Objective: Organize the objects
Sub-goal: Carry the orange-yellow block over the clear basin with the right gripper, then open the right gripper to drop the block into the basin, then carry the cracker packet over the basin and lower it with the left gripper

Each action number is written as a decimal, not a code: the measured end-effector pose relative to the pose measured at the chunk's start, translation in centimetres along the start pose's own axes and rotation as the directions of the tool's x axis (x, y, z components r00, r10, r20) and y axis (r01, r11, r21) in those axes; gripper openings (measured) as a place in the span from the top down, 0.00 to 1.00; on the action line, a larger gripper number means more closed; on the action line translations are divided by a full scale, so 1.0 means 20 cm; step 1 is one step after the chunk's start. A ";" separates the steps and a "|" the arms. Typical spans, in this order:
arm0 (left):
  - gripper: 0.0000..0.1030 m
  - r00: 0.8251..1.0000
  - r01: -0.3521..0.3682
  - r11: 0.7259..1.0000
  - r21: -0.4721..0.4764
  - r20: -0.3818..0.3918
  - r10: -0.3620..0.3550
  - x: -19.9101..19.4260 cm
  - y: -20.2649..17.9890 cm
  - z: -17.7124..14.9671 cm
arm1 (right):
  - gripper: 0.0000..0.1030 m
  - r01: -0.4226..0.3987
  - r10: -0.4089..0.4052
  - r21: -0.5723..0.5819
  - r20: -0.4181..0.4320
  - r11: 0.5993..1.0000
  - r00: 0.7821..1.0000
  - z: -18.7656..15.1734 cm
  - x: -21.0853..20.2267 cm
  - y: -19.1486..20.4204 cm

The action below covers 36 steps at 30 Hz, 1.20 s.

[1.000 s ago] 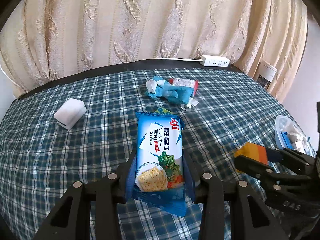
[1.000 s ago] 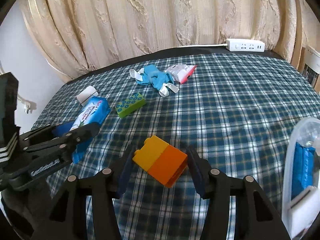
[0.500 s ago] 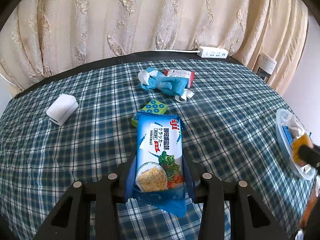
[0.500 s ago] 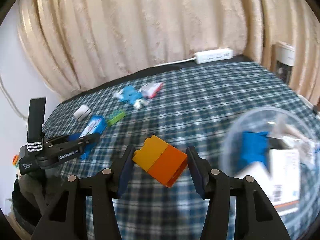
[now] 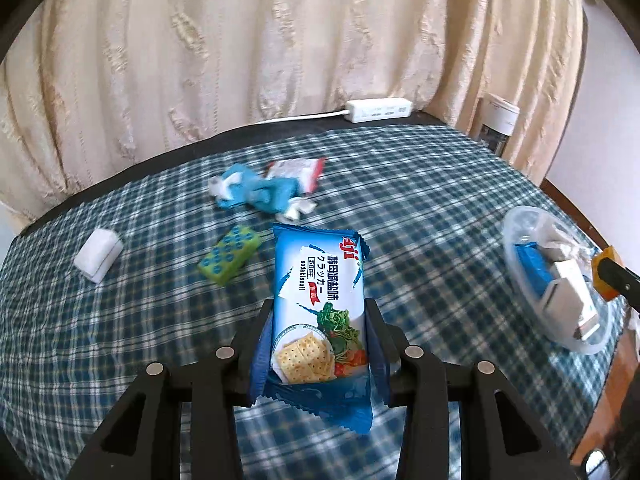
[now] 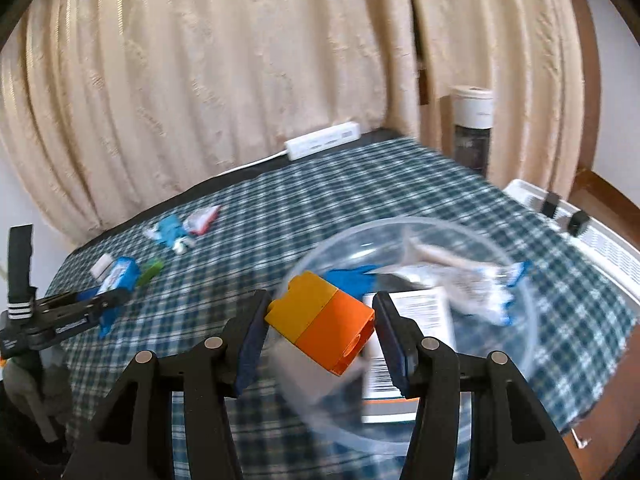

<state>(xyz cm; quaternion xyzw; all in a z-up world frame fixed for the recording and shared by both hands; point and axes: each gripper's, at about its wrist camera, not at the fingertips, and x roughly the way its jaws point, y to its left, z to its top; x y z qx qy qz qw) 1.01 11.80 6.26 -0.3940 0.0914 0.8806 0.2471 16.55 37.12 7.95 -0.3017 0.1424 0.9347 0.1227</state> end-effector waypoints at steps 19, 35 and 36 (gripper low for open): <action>0.57 0.996 0.088 0.993 0.072 -0.016 -0.087 0.03 -0.34 0.11 | 0.48 0.093 -0.092 0.129 -0.016 0.987 0.996 -0.03 0.01 -0.40; 0.57 0.993 0.116 0.987 0.110 -0.044 -0.112 0.09 -0.50 0.15 | 0.43 0.108 -0.106 0.207 -0.020 0.972 0.994 -0.06 0.03 -0.54; 0.57 0.992 0.119 0.986 0.115 -0.046 -0.115 0.09 -0.52 0.16 | 0.43 0.109 -0.108 0.210 -0.019 0.972 0.994 -0.06 0.03 -0.55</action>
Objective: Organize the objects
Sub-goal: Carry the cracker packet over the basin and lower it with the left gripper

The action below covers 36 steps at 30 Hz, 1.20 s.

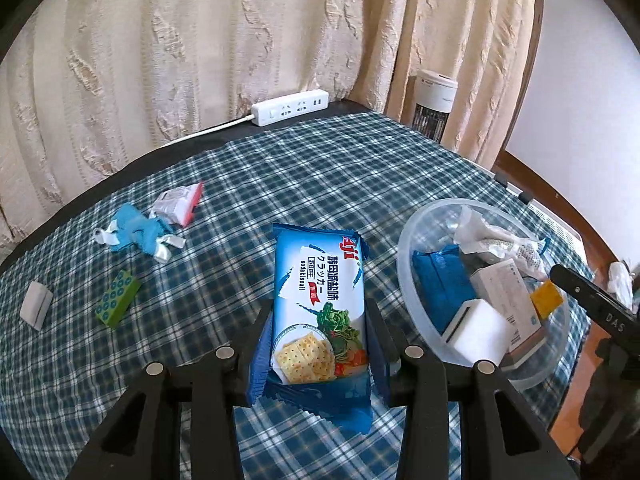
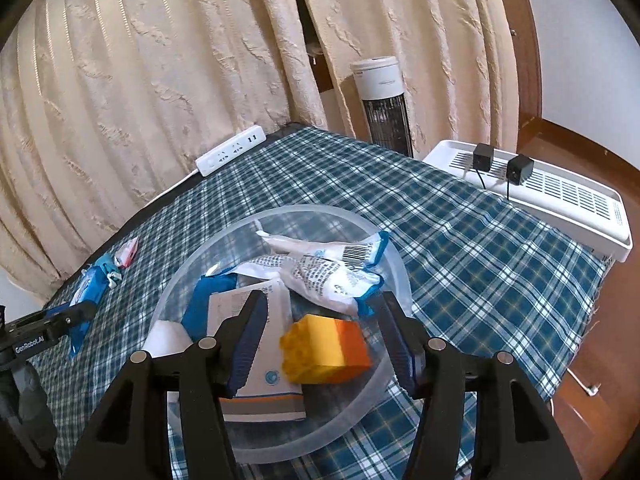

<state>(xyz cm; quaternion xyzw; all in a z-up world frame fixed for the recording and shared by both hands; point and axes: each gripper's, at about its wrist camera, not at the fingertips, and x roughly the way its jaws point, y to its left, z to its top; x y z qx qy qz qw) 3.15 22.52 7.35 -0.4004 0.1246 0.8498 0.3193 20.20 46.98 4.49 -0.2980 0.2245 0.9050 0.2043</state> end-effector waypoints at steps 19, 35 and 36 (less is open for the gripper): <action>0.57 0.993 0.102 0.987 0.127 -0.072 -0.093 0.23 -0.34 0.18 | 0.39 -0.005 0.003 0.040 0.047 0.999 0.999 0.04 0.01 -0.14; 0.56 0.980 0.185 0.951 0.248 -0.116 -0.160 0.40 -0.62 0.32 | 0.39 -0.019 0.016 0.076 0.034 0.997 0.999 0.06 0.06 -0.23; 0.53 0.980 0.188 0.950 0.248 -0.114 -0.164 0.40 -0.63 0.32 | 0.39 -0.020 0.017 0.079 0.032 0.997 0.999 0.06 0.07 -0.23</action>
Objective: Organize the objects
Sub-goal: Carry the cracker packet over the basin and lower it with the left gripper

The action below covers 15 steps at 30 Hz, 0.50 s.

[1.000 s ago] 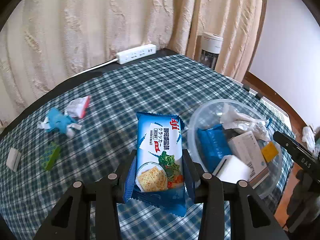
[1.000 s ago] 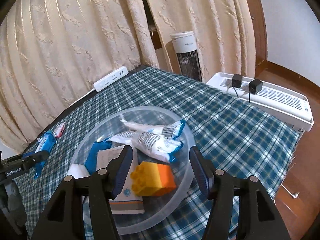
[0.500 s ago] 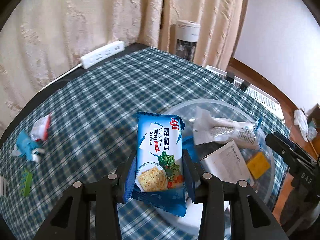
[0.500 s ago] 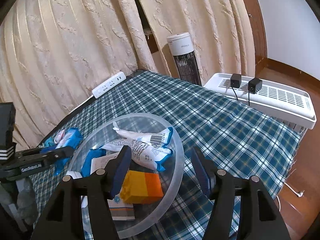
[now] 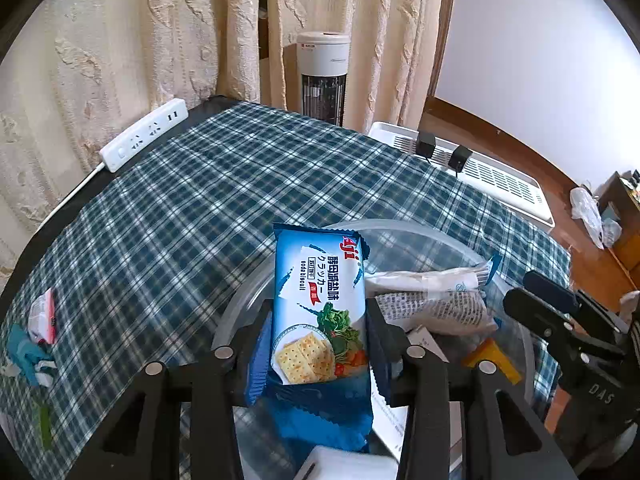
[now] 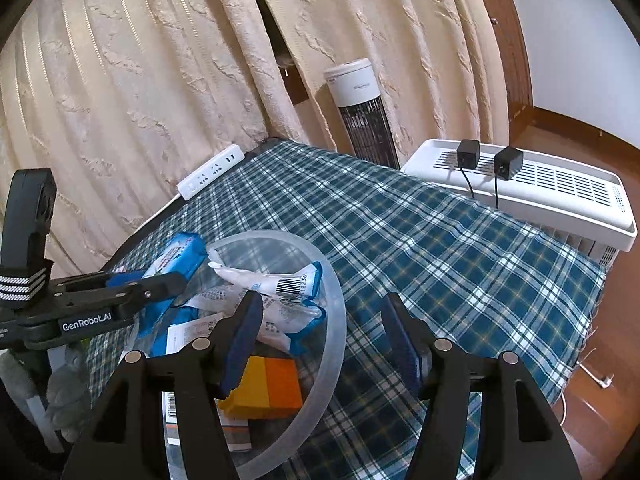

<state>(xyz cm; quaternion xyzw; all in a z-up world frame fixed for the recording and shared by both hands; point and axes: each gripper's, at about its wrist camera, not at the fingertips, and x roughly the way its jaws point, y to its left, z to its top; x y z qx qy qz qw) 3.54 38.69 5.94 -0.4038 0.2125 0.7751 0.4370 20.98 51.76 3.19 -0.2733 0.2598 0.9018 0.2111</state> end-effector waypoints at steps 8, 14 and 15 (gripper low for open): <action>0.37 0.999 -0.034 0.999 -0.023 0.018 0.034 0.01 0.05 0.01 | 0.39 -0.004 0.004 0.009 -0.004 1.000 1.000 0.00 0.01 -0.01; 0.31 0.998 -0.057 0.998 -0.034 0.021 0.058 -0.02 0.08 -0.01 | 0.39 -0.010 0.010 0.003 -0.005 1.000 1.000 -0.01 0.01 0.00; 0.30 0.998 -0.063 0.997 -0.035 0.018 0.064 -0.02 0.09 -0.02 | 0.39 -0.012 0.012 0.001 -0.006 1.000 1.000 -0.01 0.01 0.01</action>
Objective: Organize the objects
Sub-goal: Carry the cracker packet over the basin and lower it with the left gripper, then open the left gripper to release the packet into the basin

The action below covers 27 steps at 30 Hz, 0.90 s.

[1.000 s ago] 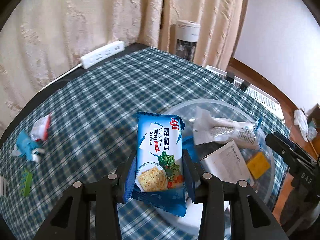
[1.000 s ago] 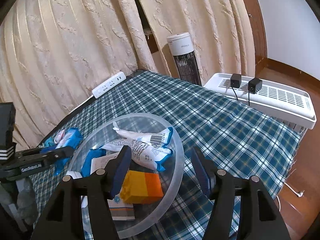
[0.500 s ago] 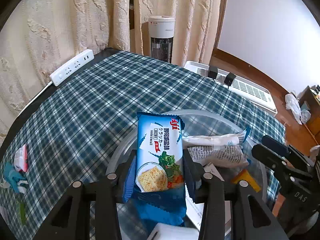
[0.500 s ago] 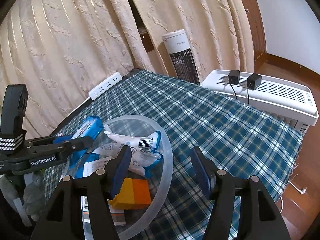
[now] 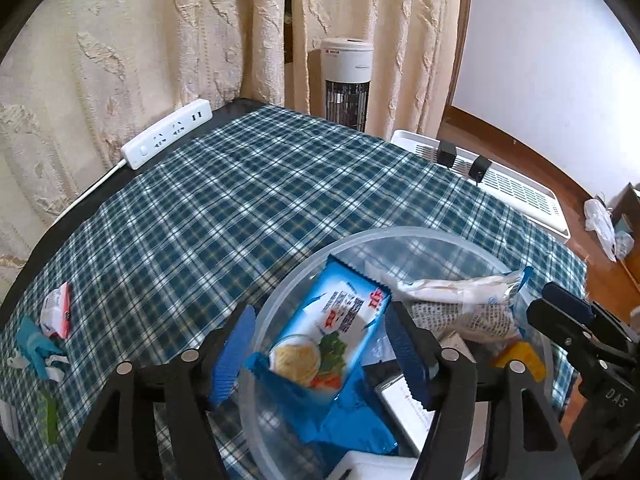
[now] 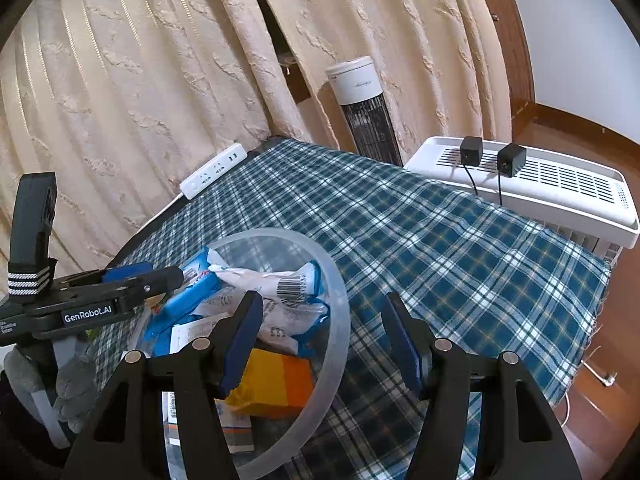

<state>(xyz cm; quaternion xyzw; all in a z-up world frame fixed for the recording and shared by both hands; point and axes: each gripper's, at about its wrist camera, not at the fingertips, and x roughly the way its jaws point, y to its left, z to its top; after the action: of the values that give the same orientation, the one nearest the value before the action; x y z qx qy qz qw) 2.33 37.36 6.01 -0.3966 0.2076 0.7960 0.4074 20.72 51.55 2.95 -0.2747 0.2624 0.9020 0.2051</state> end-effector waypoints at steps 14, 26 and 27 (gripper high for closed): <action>0.16 0.998 -0.052 0.995 -0.088 -0.031 0.049 0.04 0.13 -0.06 | 0.35 -0.006 0.007 -0.018 0.018 1.000 1.000 -0.01 -0.07 0.08; 0.10 0.994 -0.105 0.986 -0.127 0.020 0.109 -0.11 0.20 -0.13 | 0.35 -0.037 0.038 -0.064 0.008 0.997 0.999 -0.02 -0.09 0.21; 0.09 0.993 -0.109 0.986 -0.128 0.023 0.112 -0.12 0.21 -0.14 | 0.35 -0.040 0.041 -0.067 0.006 0.997 0.999 -0.03 -0.09 0.23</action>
<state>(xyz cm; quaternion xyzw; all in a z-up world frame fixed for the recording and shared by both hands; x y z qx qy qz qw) 1.03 31.93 6.25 -0.3973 0.1721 0.8349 0.3397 19.95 47.33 5.25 -0.2727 0.2368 0.9153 0.1784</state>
